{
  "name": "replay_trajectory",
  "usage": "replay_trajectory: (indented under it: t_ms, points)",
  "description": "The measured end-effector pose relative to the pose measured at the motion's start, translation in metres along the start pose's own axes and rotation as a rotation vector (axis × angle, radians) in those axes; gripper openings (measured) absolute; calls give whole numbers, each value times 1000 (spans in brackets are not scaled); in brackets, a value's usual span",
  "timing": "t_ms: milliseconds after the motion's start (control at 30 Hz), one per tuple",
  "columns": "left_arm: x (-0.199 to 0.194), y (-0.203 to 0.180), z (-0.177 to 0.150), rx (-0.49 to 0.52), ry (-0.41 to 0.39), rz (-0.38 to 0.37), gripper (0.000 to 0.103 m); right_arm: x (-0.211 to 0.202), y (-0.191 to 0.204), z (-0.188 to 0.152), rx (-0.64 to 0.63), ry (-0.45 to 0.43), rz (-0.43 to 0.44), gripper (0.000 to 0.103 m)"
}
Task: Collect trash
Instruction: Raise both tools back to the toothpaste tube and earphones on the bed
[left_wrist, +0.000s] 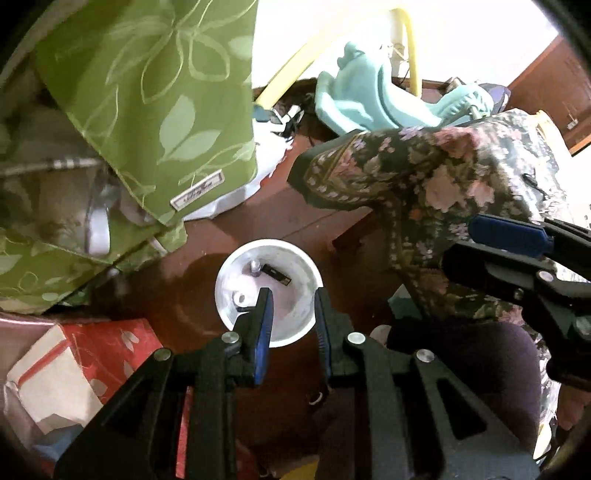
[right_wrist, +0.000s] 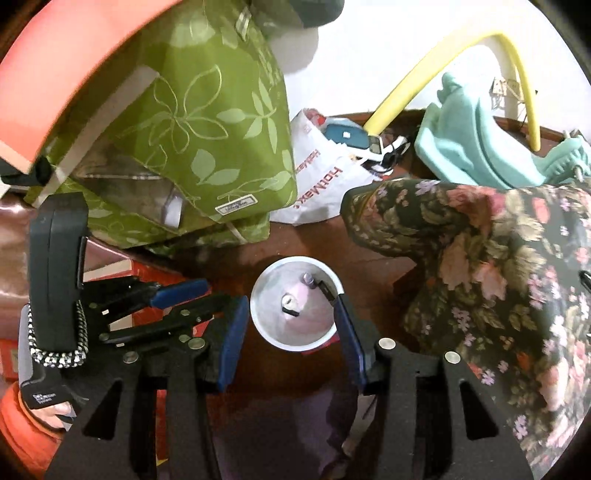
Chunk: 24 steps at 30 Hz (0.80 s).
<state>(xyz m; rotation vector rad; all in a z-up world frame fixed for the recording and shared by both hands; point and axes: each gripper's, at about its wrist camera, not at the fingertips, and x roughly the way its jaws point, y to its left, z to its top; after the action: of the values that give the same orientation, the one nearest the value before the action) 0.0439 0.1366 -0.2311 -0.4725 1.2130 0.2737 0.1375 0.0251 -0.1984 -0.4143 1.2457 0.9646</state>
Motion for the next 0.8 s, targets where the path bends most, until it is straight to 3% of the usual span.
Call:
replay_trajectory:
  t_ms: [333,800]
  points:
    - [-37,-55,10,92,-83,-2,20,-53,-34,-17,60,-116,-31,44]
    - [-46,-173,42,261,-124,-51,24,-130,-144,-53,243,-256,-120,44]
